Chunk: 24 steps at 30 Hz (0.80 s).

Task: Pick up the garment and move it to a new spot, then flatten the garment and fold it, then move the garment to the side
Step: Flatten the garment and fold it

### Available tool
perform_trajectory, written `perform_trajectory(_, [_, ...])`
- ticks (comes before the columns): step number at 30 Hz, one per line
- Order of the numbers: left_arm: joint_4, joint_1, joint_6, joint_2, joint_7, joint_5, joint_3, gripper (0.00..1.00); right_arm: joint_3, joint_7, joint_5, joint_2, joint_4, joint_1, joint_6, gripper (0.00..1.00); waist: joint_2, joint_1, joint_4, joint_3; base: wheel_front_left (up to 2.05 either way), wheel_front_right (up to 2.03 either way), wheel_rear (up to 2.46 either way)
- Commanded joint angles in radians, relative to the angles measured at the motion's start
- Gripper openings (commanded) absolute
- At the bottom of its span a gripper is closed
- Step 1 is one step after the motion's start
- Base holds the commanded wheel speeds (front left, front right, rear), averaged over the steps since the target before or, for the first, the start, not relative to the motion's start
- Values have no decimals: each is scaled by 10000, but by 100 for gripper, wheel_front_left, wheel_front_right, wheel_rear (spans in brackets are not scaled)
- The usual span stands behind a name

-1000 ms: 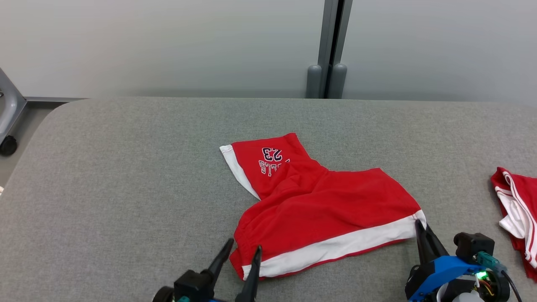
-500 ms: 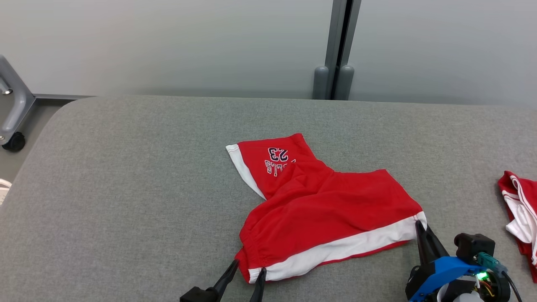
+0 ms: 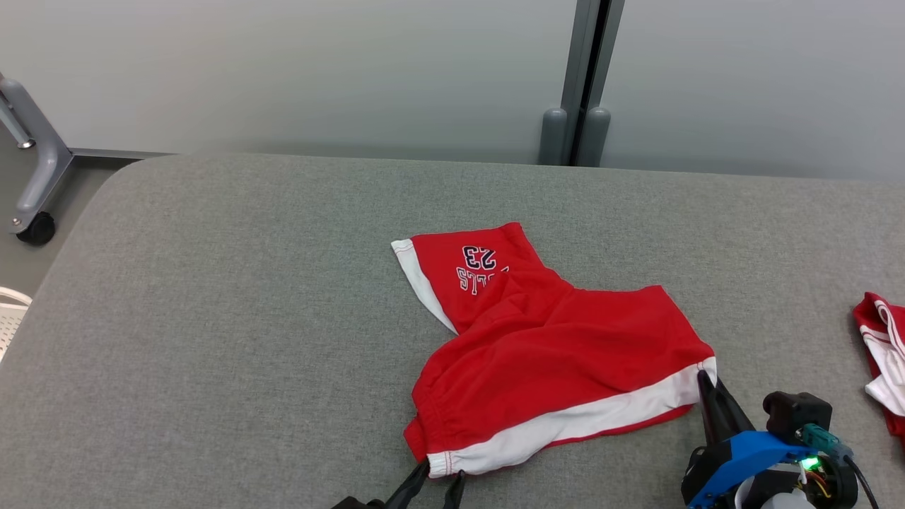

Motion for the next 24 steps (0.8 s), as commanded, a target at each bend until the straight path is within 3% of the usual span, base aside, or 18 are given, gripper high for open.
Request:
perform_trajectory(1, [45, -173, -22, 86, 0, -60, -61, 42, 28, -9, 94, -36, -7, -33, 1, 0, 0, 0, 9, -5, 0, 0, 0])
perform_trajectory(2, [80, -199, -22, 95, 0, -100, -91, 38, 41, -9, 98, -36, -9, -38, 1, 0, 0, 0, 7, -5, 0, 0, 0])
perform_trajectory(6, [222, -322, -23, 64, 0, -108, -154, 41, 101, -9, 119, -36, -12, -60, 1, 0, 0, 0, -20, -9, 0, 0, 0])
perform_trajectory(8, [323, -368, -23, 54, 0, -67, -186, 35, 132, -8, 136, -36, -25, -78, 1, 0, 0, 0, -53, -17, 0, 0, 0])
perform_trajectory(9, [378, -382, -23, 38, 0, -70, -180, 27, 139, -9, 159, -36, -44, -82, 1, 0, 0, 0, -76, -32, 0, 0, 0])
perform_trajectory(10, [382, -426, -23, 21, 0, -59, -155, 0, 143, -9, 175, -36, -73, -85, 1, 0, 0, 0, -105, -53, 0, 0, 0])
perform_trajectory(18, [-722, -901, -23, 90, -3, 314, 961, 0, 273, -8, 370, -35, -773, -240, 1, 0, 0, 0, -444, -378, 0, 0, 0])
perform_trajectory(24, [-1887, -2206, -22, 558, -12, 797, 2295, 0, 594, -21, 697, -36, -2024, -885, 1, 0, 0, 0, -848, -532, 0, 0, 0])
